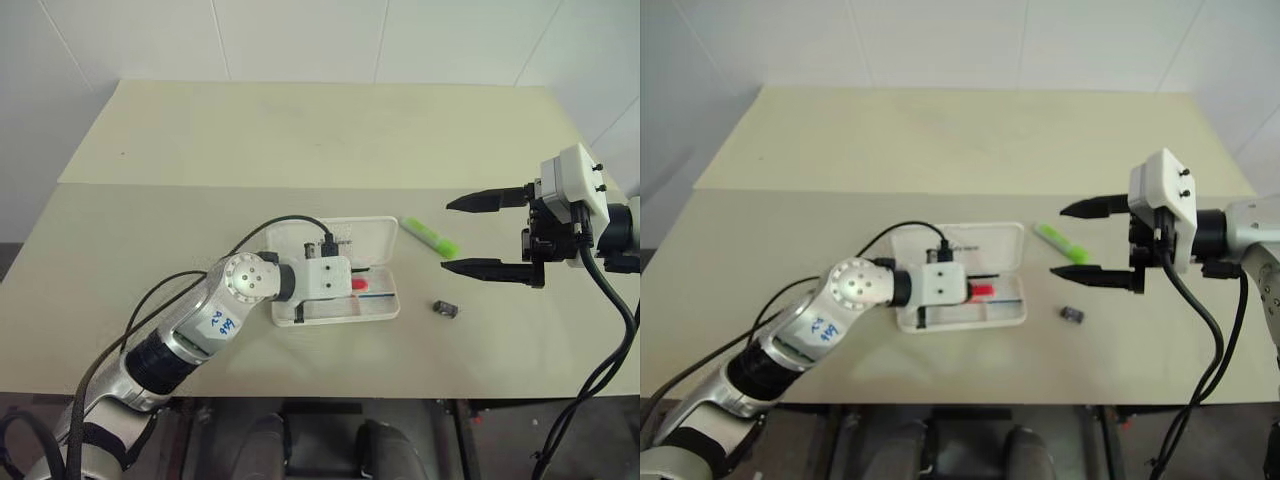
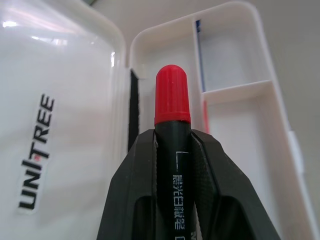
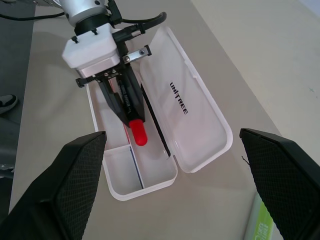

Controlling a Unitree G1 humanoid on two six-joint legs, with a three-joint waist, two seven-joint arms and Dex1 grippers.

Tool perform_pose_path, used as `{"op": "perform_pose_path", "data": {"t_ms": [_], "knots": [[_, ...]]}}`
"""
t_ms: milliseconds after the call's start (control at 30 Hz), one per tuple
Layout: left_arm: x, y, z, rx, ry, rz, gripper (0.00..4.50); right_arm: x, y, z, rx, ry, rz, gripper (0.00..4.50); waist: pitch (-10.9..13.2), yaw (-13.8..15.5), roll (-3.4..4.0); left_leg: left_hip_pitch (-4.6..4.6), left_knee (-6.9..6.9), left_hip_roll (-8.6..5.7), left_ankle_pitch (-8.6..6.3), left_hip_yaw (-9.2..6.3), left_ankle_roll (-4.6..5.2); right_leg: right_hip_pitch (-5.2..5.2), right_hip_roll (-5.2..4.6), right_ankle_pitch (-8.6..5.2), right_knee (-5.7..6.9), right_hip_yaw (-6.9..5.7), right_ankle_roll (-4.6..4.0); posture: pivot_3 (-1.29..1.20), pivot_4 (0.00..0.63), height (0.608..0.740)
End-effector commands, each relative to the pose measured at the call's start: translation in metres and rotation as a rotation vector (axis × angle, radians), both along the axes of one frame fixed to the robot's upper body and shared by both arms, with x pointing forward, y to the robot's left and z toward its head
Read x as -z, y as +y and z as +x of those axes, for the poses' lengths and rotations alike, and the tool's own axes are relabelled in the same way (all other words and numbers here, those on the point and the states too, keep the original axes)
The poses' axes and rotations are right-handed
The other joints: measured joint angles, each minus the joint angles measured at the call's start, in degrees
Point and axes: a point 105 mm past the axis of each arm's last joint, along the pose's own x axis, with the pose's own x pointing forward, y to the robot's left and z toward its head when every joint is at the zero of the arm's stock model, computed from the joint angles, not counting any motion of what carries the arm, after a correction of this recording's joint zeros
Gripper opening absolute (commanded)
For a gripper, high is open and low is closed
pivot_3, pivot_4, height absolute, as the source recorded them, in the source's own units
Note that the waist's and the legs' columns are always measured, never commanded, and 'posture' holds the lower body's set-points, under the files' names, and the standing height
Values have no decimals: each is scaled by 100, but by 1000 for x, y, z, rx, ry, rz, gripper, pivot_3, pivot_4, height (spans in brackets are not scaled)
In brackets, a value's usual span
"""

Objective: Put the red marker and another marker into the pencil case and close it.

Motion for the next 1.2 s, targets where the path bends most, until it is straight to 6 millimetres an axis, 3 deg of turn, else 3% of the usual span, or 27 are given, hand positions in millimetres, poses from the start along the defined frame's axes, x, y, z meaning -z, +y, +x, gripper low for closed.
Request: {"op": "perform_pose_path", "data": {"t_ms": [33,333,433,633,900,1033,1133,1200], "knots": [[-19,-6,3,8,-74,-45,1596,-11,3,-5,-19,-51,5,4500,0,2,0,-1,0,0,0,-1,0,0,0,0,0,-2,0,0,150,740],[-16,-16,-15,72,-46,-52,4460,-9,2,-3,-17,-41,0,4500,0,-6,0,-1,3,1,0,-1,0,0,0,0,22,-1,0,0,150,740],[-23,-18,-22,76,-7,-104,4460,-4,-1,2,-4,-24,4,4500,0,-8,0,-1,5,1,0,-2,0,0,0,0,28,-1,0,0,150,740],[-42,-6,-28,-6,67,-214,4460,26,-29,33,143,58,-1,4500,-1,-19,2,-1,20,1,-1,-5,2,4,0,0,23,0,0,0,150,740],[-12,35,-29,-113,113,-69,4460,32,-25,38,124,67,5,4500,-1,-34,5,4,12,3,-1,-3,2,1,2,-1,24,3,0,0,150,740],[-41,35,-36,-90,149,-225,4460,35,-30,45,178,62,-5,4500,0,1,4,-4,22,3,-2,-10,2,2,0,-1,21,-2,0,0,150,740],[-75,57,-44,-83,168,-346,4460,40,-44,67,321,35,-23,4500,0,-26,4,-8,26,4,-3,-12,3,2,0,-1,24,-3,0,0,150,740],[-93,81,-57,-82,184,-380,4460,45,-52,78,387,38,-23,4500,0,-57,3,-6,25,5,-3,-12,2,1,1,-2,23,-3,-1,0,150,740]]}}
